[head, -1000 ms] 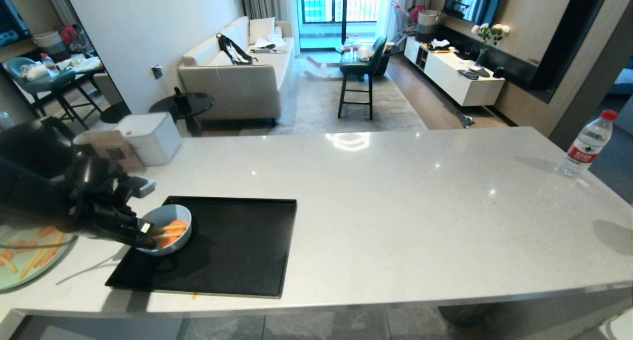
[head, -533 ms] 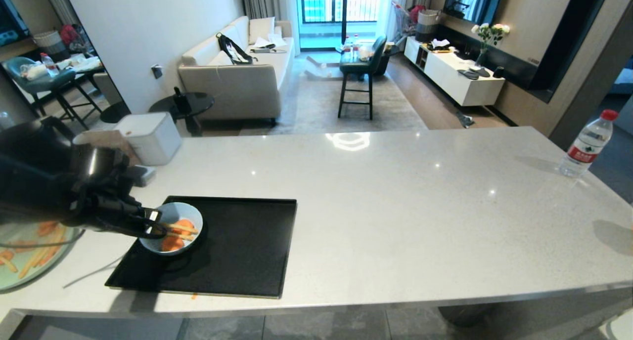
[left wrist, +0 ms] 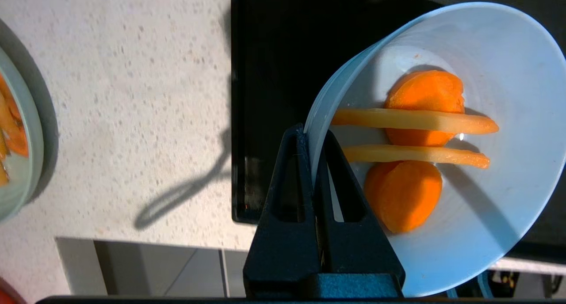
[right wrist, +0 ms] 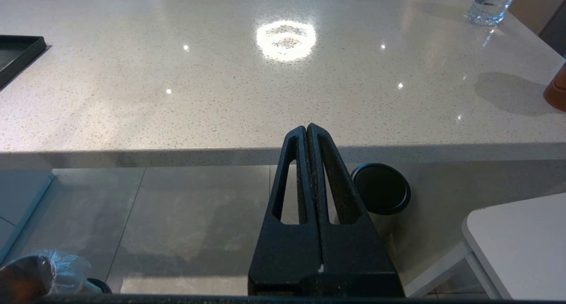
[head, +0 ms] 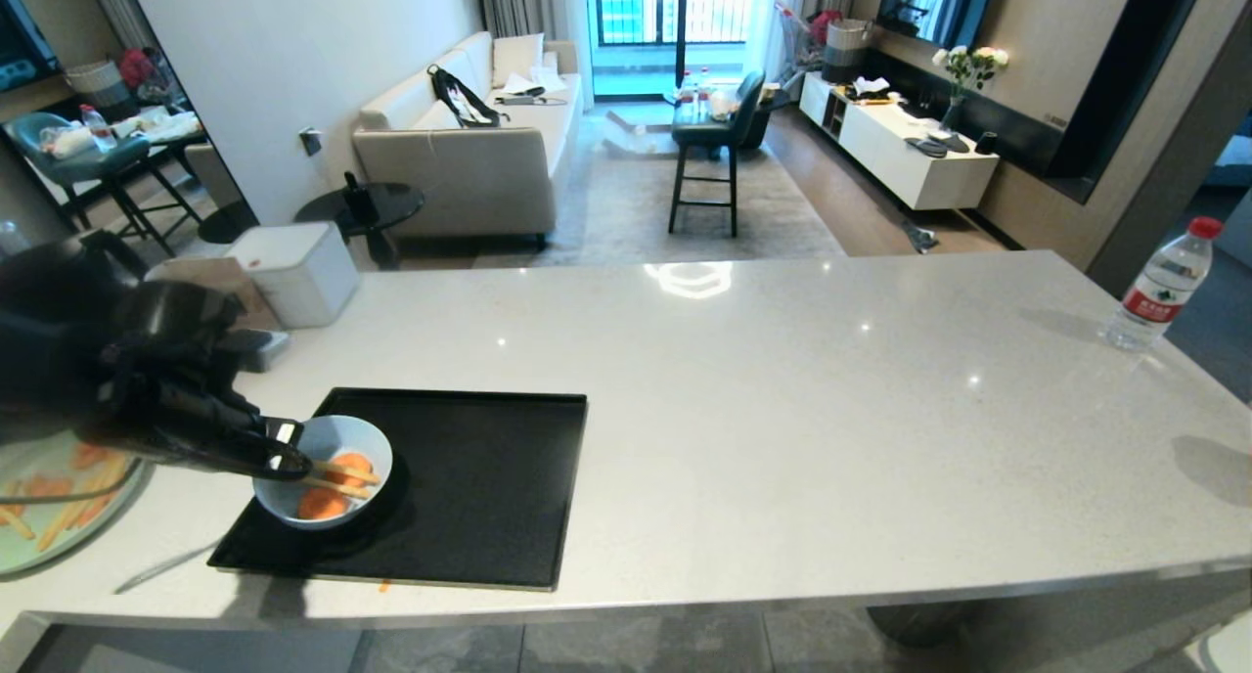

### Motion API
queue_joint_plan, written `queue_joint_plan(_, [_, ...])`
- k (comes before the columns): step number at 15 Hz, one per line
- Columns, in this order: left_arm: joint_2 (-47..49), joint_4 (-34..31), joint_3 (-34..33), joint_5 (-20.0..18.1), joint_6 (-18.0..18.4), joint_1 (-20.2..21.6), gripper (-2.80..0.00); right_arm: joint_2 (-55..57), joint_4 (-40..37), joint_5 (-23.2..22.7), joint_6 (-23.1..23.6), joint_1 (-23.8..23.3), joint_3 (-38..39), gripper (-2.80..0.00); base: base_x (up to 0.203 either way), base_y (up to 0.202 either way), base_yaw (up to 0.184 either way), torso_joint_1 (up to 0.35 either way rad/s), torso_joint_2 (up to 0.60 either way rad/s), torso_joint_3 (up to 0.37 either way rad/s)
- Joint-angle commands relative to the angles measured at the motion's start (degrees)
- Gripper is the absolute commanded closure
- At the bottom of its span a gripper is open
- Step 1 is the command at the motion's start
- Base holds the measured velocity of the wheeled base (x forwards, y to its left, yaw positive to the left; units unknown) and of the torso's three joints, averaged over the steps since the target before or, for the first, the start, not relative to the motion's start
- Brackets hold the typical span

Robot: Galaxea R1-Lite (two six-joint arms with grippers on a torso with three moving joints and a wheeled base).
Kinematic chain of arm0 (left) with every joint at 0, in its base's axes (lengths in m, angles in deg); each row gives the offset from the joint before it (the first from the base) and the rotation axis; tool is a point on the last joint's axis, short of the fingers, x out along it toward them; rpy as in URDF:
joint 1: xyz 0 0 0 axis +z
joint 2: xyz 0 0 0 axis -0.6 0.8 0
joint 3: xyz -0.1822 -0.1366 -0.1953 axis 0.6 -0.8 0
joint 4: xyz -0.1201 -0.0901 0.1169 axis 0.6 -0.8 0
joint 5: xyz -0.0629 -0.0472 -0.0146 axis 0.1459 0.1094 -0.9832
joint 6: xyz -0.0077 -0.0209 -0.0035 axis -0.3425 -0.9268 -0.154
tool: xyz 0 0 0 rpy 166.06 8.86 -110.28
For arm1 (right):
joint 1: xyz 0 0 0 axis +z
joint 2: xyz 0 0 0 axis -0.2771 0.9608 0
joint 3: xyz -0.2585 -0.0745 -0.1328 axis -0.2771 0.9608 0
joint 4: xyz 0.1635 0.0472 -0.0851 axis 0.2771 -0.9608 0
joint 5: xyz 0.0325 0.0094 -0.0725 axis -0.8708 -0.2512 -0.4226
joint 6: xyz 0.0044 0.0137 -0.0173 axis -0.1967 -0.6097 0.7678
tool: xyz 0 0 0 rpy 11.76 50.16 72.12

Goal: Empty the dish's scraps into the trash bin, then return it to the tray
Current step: Pick up the bowl with leftover food, then move the bowl over the trash can

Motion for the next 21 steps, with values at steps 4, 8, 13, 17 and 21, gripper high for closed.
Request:
queue_joint_plan(4, [-7.75, -8.97, 0.12, -6.38, -3.43, -1.07, 0.00, -0.02, 0.01, -0.05, 0.05, 0.01, 0.00, 0.00, 0.000, 0.000, 0.000, 0.000, 0.00, 0.000])
queue_joint_plan(8, [-17.75, -19.91, -0.01, -7.91, -4.39, -0.27, 0.00, -0.02, 0.01, -0.05, 0.05, 0.01, 0.00, 0.00, 0.000, 0.000, 0.000, 0.000, 0.00, 0.000])
queue_joint_plan(13, [-29.56, -28.46, -3.47, -8.14, -4.39, 3.39, 0.00, -0.02, 0.01, -0.05, 0.05, 0.01, -0.09, 0.00, 0.000, 0.000, 0.000, 0.000, 0.00, 0.000])
queue_joint_plan(17, [-39.66, -28.82, -10.02, -7.97, -4.81, 4.09, 0.00, -0.02, 0.01, -0.05, 0.05, 0.01, 0.00, 0.00, 0.000, 0.000, 0.000, 0.000, 0.00, 0.000])
queue_joint_plan(21, [-48.88, -29.02, -17.18, -8.03, -8.57, -3.82, 0.00, -0.02, 0.01, -0.05, 0.05, 0.01, 0.00, 0.00, 0.000, 0.000, 0.000, 0.000, 0.00, 0.000])
